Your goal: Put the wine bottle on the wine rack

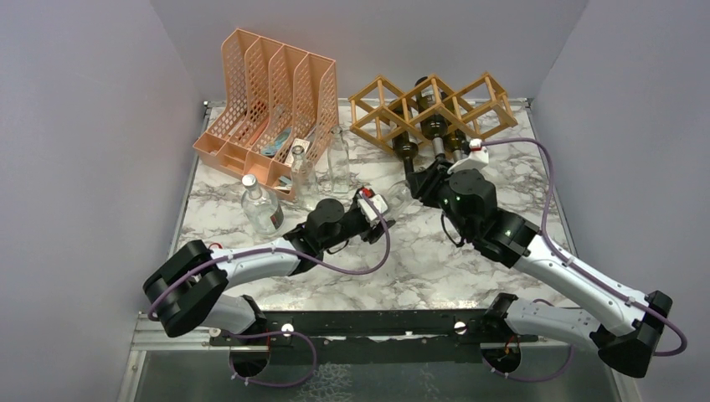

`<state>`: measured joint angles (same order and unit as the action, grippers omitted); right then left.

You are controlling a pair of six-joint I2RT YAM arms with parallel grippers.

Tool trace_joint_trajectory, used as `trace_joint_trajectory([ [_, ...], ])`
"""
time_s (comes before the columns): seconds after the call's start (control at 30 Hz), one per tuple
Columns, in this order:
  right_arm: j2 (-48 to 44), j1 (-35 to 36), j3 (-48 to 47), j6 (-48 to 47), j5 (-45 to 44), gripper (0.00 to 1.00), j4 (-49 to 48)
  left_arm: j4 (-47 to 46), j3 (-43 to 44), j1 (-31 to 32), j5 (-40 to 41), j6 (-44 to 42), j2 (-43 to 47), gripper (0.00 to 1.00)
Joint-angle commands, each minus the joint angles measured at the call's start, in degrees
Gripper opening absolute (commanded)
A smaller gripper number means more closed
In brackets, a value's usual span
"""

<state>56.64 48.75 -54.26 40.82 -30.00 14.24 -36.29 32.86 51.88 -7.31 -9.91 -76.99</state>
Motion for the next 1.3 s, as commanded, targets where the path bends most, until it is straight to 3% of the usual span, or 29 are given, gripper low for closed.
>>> trace_joint_trajectory([
  [0.0,-3.11,0.20,-3.29,-0.36,1.40,0.53,0.24,-2.62,3.68,0.30,-0.25,-6.43,-1.33,0.00],
  [0.07,-4.34,0.20,-3.71,-1.63,1.40,0.63,3.27,-2.79,4.38,0.28,-0.42,-9.43,-1.56,0.00],
  [0.17,-6.60,0.20,-4.76,-5.04,1.37,0.71,7.53,-3.00,5.15,0.32,-1.21,-15.31,-1.61,0.00],
  [0.33,-8.61,0.20,-10.26,-16.14,6.34,0.72,15.89,-4.14,6.34,0.35,-2.51,-29.34,-2.48,0.00],
  [0.53,-6.56,0.20,-18.03,-26.13,5.92,0.72,28.27,-4.43,6.69,0.33,-8.19,-48.31,-3.69,0.00],
  [0.67,-4.20,0.20,-19.93,-27.15,8.88,0.73,32.21,-4.42,7.98,0.33,-8.36,-56.58,-4.28,0.00],
  [0.93,-0.89,0.20,-15.38,-26.96,18.36,0.75,30.68,-4.60,12.61,0.42,-9.97,-69.06,-4.73,0.00],
  [1.27,0.90,0.18,-14.94,-25.20,18.68,0.76,32.12,-4.73,14.48,0.42,-15.68,-78.83,-4.88,0.00],
])
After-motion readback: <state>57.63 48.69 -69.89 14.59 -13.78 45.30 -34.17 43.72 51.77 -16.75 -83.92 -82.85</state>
